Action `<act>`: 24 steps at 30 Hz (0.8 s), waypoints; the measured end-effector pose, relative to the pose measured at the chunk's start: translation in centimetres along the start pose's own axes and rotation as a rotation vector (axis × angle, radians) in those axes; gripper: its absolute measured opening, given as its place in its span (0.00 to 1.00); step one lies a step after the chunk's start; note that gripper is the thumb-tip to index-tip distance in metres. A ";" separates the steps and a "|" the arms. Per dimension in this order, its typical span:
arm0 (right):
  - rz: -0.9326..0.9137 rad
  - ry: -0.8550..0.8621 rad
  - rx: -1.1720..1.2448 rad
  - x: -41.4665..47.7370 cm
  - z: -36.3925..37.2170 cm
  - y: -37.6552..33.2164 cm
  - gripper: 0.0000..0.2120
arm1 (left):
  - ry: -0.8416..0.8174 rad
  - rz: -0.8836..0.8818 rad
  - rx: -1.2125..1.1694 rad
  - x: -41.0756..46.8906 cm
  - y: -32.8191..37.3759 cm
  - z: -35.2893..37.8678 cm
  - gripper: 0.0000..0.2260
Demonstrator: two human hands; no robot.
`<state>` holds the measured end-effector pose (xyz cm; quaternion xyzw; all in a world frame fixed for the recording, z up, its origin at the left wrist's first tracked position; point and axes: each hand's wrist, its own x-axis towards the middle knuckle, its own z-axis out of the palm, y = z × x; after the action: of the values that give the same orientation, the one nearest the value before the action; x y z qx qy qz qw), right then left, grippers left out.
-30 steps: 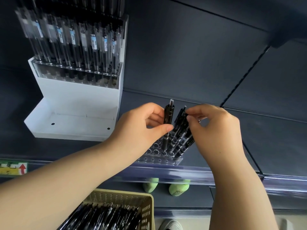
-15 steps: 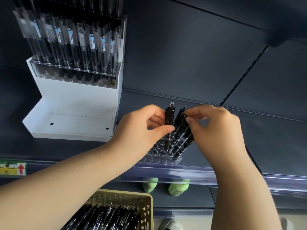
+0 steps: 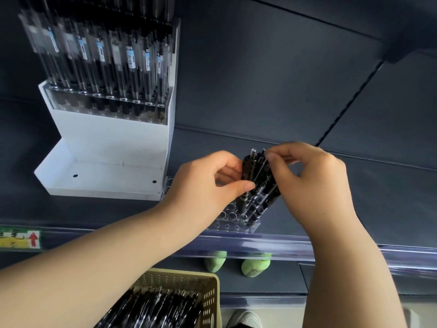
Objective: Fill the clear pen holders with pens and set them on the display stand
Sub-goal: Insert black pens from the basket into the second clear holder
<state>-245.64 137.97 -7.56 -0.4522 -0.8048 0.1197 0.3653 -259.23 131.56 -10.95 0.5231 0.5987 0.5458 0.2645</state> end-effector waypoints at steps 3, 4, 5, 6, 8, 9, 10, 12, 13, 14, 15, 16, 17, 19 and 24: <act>-0.006 0.024 0.017 0.0 0.0 0.1 0.06 | -0.006 0.001 0.008 -0.1 0.0 0.3 0.12; -0.009 0.027 0.021 0.0 0.1 0.2 0.06 | -0.011 -0.001 0.019 -0.1 -0.1 0.5 0.12; -0.010 0.027 0.024 0.0 0.1 0.3 0.06 | -0.020 -0.005 0.035 -0.1 -0.2 0.7 0.12; -0.010 0.027 0.026 0.0 0.2 0.3 0.06 | -0.035 -0.011 0.054 -0.2 -0.5 0.9 0.12; -0.008 0.027 0.028 -0.1 0.2 0.4 0.06 | -0.071 -0.019 0.101 -0.2 -1.0 1.3 0.13; -0.007 0.026 0.029 0.0 0.2 0.4 0.06 | -0.087 -0.024 0.131 -0.2 -1.3 1.5 0.13; -0.005 0.025 0.029 0.0 0.2 0.4 0.06 | -0.099 -0.033 0.160 -0.2 -1.5 1.7 0.13; -0.001 0.022 0.033 0.1 0.2 0.5 0.06 | -0.112 -0.051 0.207 -0.1 -1.8 2.0 0.14; 0.000 0.022 0.035 0.1 0.3 0.5 0.06 | -0.115 -0.055 0.228 0.0 -1.8 2.2 0.14; 0.000 0.023 0.038 0.1 0.3 0.5 0.06 | -0.117 -0.056 0.247 0.1 -1.9 2.2 0.14; 0.002 0.024 0.041 0.1 0.3 0.5 0.06 | -0.119 -0.052 0.266 0.2 -1.9 2.3 0.13; 0.006 0.024 0.045 0.1 0.4 0.5 0.06 | -0.121 -0.048 0.282 0.2 -1.8 2.3 0.12; 0.011 0.022 0.048 0.0 0.4 0.5 0.06 | -0.122 -0.042 0.295 0.3 -1.8 2.4 0.10; 0.015 0.012 0.050 0.1 0.5 0.4 0.06 | -0.124 -0.022 0.335 0.4 -1.7 2.4 0.05; 0.016 -0.003 0.050 0.1 0.6 0.5 0.06 | -0.114 0.016 0.401 0.3 -1.5 2.7 0.06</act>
<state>-245.73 138.43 -8.16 -0.4492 -0.7984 0.1434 0.3744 -257.49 133.09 -12.98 0.6001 0.6751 0.3876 0.1842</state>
